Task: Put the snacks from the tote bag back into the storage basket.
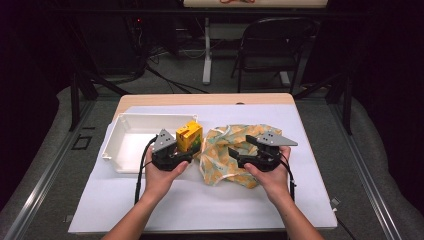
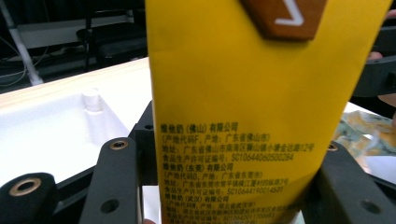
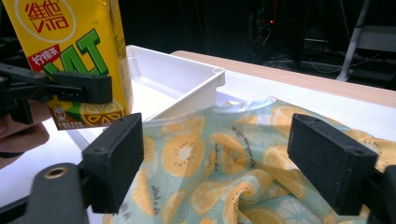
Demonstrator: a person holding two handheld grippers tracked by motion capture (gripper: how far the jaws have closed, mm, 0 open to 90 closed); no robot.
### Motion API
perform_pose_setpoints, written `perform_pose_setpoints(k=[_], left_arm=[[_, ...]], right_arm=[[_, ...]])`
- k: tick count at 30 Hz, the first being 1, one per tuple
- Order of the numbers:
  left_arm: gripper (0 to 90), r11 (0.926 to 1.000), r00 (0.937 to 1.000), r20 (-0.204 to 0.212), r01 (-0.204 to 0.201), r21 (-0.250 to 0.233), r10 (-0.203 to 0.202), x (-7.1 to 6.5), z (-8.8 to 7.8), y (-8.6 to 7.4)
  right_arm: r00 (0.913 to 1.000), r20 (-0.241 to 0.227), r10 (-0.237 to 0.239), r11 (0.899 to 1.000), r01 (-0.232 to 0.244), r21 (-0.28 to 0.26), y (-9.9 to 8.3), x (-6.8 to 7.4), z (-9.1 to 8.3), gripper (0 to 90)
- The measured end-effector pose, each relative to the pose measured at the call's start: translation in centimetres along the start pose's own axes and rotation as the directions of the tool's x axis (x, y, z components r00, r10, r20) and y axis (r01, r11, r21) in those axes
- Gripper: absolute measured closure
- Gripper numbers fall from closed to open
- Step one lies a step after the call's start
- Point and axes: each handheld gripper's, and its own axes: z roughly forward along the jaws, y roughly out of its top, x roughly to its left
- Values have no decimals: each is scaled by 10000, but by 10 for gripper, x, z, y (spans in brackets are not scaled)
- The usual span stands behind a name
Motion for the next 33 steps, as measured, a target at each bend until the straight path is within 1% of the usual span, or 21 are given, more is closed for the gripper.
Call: perform_pose_setpoints(k=[4, 5, 7, 9, 12, 15, 18, 20, 21, 22, 24, 26, 27, 29, 33], left_arm=[[499, 10000, 10000, -52, -33, -29, 33, 3, -4, 2], [499, 10000, 10000, -83, -50, -30, 50, 3, -5, 2], [499, 10000, 9999, -123, -66, -73, 65, 4, -7, 4], [499, 9999, 9999, -148, -67, -132, 65, 4, -10, 5], [499, 9996, 9998, -162, 77, -266, -81, 4, -15, 7], [499, 9994, 9996, -227, 135, -320, -142, 5, -18, 10], [499, 9990, 9994, -288, 201, -410, -213, 8, -19, 11], [499, 9989, 9991, -340, 246, -410, -260, 10, -20, 11], [499, 9991, 9990, -371, 241, -362, -255, 11, -21, 11], [499, 9990, 9987, -441, 238, -367, -254, 12, -21, 11], [499, 9985, 9982, -487, 331, -438, -353, 16, -21, 11], [500, 9982, 9978, -533, 380, -463, -404, 20, -20, 12], [499, 9977, 9973, -545, 471, -492, -498, 24, -20, 11], [499, 9964, 9959, -567, 679, -502, -707, 29, -19, 11], [499, 9937, 9915, -820, 966, -571, -1011, 42, -16, 8]], right_arm=[[9999, -124, -67, 10000, 66, -60, -1, 2, 1, 193], [9998, -152, -119, 9999, 119, 11, -1, 1, 1, 193], [9998, -213, -39, 10000, 40, 48, -1, 1, 1, 193], [9997, -253, -4, 10000, 3, -58, 0, 1, 1, 195], [9999, -121, 7, 9998, -9, -196, 1, 0, -3, 200], [9997, -130, 192, 9994, -196, -284, 1, -2, -7, 199], [9997, -35, 231, 9989, -232, -407, 0, -3, -12, 199], [9998, 49, 189, 9990, -186, -406, 0, -4, -16, 198], [9996, 109, 249, 9987, -244, -451, -1, -5, -18, 197], [9997, 83, 236, 9988, -232, -428, -2, -6, -20, 194], [9997, 121, 192, 9990, -187, -404, -4, -6, -24, 193], [9998, 195, 54, 9997, -49, -257, -8, -9, -27, 190], [9997, 233, 70, 9995, -63, -317, -10, -9, -27, 190], [9996, 290, 34, 9999, -29, -164, -13, -14, -30, 190], [9989, 439, 151, 9998, -146, -124, -18, -22, -34, 191]])
